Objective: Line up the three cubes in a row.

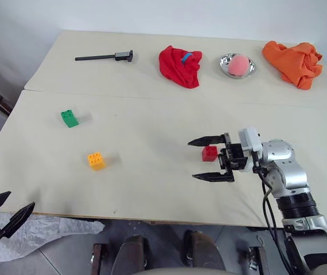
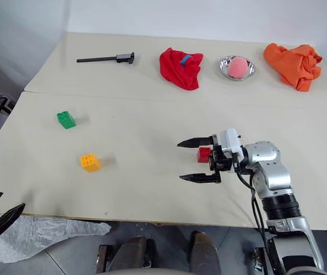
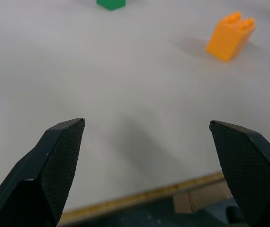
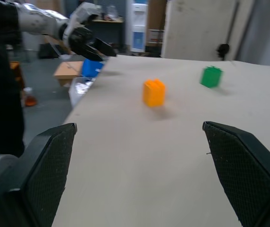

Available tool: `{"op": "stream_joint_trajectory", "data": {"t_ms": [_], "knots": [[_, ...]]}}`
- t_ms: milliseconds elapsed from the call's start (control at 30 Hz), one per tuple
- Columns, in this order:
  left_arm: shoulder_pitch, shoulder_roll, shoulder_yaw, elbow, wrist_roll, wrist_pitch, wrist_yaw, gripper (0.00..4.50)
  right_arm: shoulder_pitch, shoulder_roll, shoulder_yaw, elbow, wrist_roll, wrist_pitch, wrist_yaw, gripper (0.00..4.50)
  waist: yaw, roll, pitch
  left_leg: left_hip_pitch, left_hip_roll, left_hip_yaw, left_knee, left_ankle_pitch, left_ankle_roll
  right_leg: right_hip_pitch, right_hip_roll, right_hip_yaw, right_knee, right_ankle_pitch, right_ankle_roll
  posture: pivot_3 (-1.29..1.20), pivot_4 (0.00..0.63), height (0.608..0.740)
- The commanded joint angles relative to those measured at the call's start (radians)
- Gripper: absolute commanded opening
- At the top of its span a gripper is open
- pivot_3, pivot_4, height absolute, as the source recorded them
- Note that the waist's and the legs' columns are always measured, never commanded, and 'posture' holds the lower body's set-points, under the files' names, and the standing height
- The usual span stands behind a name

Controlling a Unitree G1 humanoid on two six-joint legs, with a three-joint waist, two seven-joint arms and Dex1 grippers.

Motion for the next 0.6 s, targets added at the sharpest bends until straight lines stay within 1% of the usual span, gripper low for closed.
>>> {"op": "stream_joint_trajectory", "data": {"t_ms": [33, 67, 133, 167, 233, 333, 433, 533, 600], "knots": [[-0.077, -0.019, 0.000, -0.083, -0.020, 0.011, 0.127, 4.50, 0.010, -0.028, -0.071, -0.008, 0.003, -0.021, -0.038, 4.46, -0.001, 0.000, 0.000, 0.000, 0.000, 0.000, 0.000, 0.000, 0.000, 0.000, 0.000, 0.000, 0.000, 0.000, 0.000, 0.00, 0.150, 0.740], [-0.108, -0.028, -0.015, -0.122, -0.024, 0.053, 0.194, 4.50, 0.018, -0.036, -0.080, -0.006, -0.001, -0.025, -0.042, 4.46, -0.001, 0.000, 0.000, 0.000, 0.000, 0.000, 0.000, 0.000, 0.000, 0.000, 0.000, 0.000, 0.000, 0.000, 0.000, 0.00, 0.150, 0.740], [-0.186, -0.043, -0.047, -0.203, -0.059, 0.202, 0.376, 4.50, 0.036, -0.047, -0.097, -0.005, -0.010, -0.034, -0.054, 4.46, 0.000, -0.001, 0.000, 0.000, 0.000, 0.000, 0.000, 0.000, 0.000, 0.000, 0.000, 0.000, 0.000, 0.000, 0.000, 0.00, 0.150, 0.740], [-0.256, -0.058, -0.069, -0.237, -0.084, 0.248, 0.458, 4.50, 0.046, -0.053, -0.105, -0.010, -0.010, -0.033, -0.061, 4.46, -0.001, -0.001, 0.000, 0.001, 0.000, -0.001, 0.000, 0.000, 0.000, 0.001, 0.000, 0.000, 0.000, 0.000, 0.000, 0.00, 0.150, 0.740], [-0.396, -0.070, -0.128, -0.272, -0.022, 0.353, 0.673, 4.50, 0.062, -0.058, -0.115, -0.022, -0.010, -0.028, -0.077, 4.46, 0.005, -0.001, 0.000, 0.001, 0.000, -0.001, 0.000, 0.000, 0.000, 0.001, 0.000, 0.000, 0.001, 0.000, 0.000, 0.00, 0.150, 0.740], [-0.591, -0.131, -0.170, -0.248, 0.026, 0.472, 0.944, 4.50, 0.076, -0.057, -0.131, -0.044, 0.014, 0.006, -0.105, 4.46, 0.000, -0.002, -0.001, 0.000, -0.005, -0.003, 0.004, 0.001, 0.000, 0.001, 0.000, 0.000, 0.003, 0.001, 0.001, 0.00, 0.150, 0.740], [-0.719, -0.153, -0.252, -0.190, 0.109, 0.464, 1.027, 4.50, 0.069, -0.037, -0.176, -0.053, 0.070, 0.078, -0.177, 4.46, -0.010, -0.002, -0.001, 0.001, -0.005, -0.002, 0.003, 0.001, 0.000, 0.001, 0.001, 0.000, 0.002, 0.001, 0.001, 0.00, 0.150, 0.740], [-0.810, -0.169, -0.301, -0.110, 0.158, 0.467, 1.072, 4.50, 0.075, -0.043, -0.182, -0.028, 0.046, 0.052, -0.170, 4.46, -0.009, -0.002, -0.001, 0.000, -0.005, 0.001, 0.003, 0.001, -0.001, 0.001, 0.002, -0.001, 0.002, 0.001, 0.001, 0.00, 0.150, 0.740], [-0.854, -0.165, -0.326, -0.040, 0.192, 0.445, 1.072, 4.50, 0.081, -0.045, -0.188, -0.024, 0.040, 0.048, -0.176, 4.46, -0.008, -0.002, -0.001, 0.000, -0.005, 0.004, 0.003, 0.001, -0.001, 0.001, 0.002, -0.001, 0.002, 0.001, 0.001, 0.00, 0.150, 0.740]]}}
